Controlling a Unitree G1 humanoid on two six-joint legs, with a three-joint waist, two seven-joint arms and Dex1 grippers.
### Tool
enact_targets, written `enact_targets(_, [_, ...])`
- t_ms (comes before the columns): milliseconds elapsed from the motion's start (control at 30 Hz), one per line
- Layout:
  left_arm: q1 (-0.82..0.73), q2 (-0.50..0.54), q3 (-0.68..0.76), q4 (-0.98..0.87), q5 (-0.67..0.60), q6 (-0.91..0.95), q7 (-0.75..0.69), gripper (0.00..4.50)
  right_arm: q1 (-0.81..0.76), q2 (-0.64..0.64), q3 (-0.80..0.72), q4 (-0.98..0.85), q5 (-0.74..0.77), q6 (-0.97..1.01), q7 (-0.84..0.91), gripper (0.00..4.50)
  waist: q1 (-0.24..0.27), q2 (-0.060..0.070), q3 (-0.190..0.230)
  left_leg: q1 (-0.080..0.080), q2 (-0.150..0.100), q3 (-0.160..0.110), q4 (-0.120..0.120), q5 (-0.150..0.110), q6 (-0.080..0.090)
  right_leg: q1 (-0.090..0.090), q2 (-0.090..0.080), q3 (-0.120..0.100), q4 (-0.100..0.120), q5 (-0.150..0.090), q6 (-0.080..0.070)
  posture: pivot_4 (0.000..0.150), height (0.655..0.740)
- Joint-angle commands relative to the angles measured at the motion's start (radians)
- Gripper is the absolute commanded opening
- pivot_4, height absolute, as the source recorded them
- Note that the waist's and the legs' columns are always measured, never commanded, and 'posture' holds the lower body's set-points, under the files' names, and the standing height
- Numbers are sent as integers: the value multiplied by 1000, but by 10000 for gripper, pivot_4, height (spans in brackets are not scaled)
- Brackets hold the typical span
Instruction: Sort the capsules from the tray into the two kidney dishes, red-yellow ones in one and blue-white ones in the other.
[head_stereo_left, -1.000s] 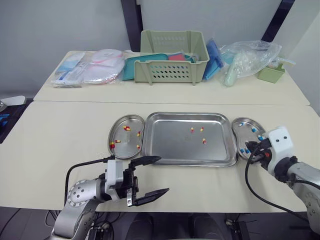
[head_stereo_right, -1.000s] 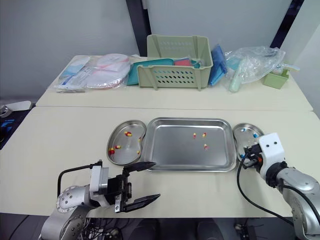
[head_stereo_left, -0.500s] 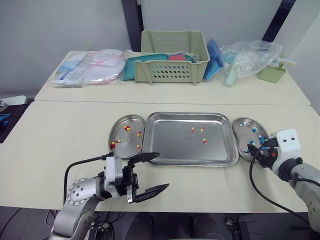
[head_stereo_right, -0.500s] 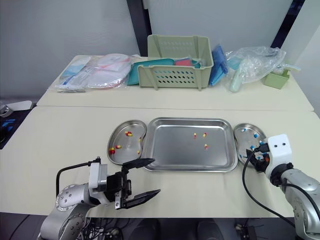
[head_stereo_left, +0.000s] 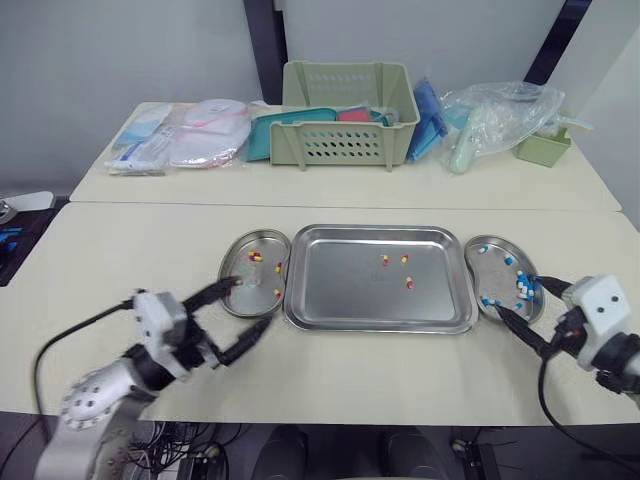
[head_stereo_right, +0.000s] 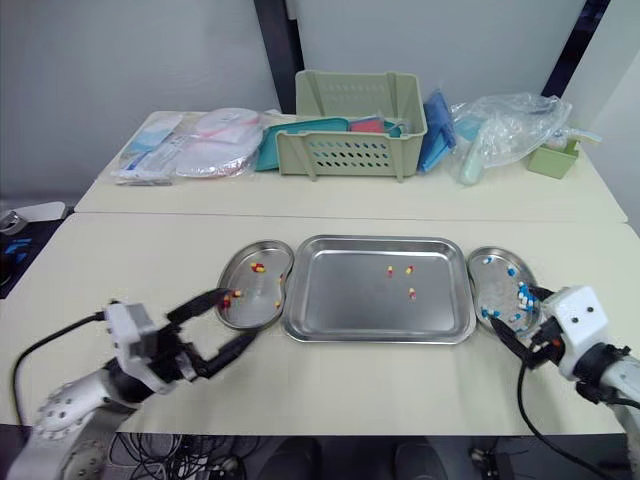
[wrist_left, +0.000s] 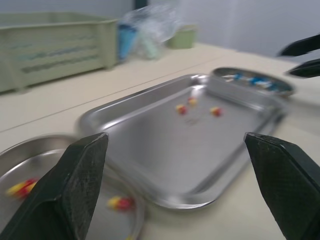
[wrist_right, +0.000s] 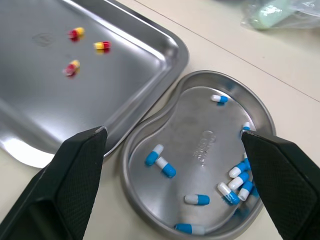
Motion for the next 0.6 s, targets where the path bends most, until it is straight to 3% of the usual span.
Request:
enact_targets(33, [24,52,152,114,45,53,90,45000,44,-68,-100,71,35,-95,137,44786,0,0,0,0,0,0,0,0,0,0,0,0,0,0,0,1500,7400])
enact_targets(267, [97,133,275,407,122,3,37,45000,132,-163,-178,241,41,-176,306,44786,-1,-1,1,1,0,0,0,0,0,1,0,0,-1,0,0,1500,7400])
enact_targets(600, [128,121,279,472,141,-53,-6,45000,207,-149,-162,251,2,-301,348,44786,1,-2,0,1,0,0,-1,0,0,1,0,0,-1,0,0,1500,7400])
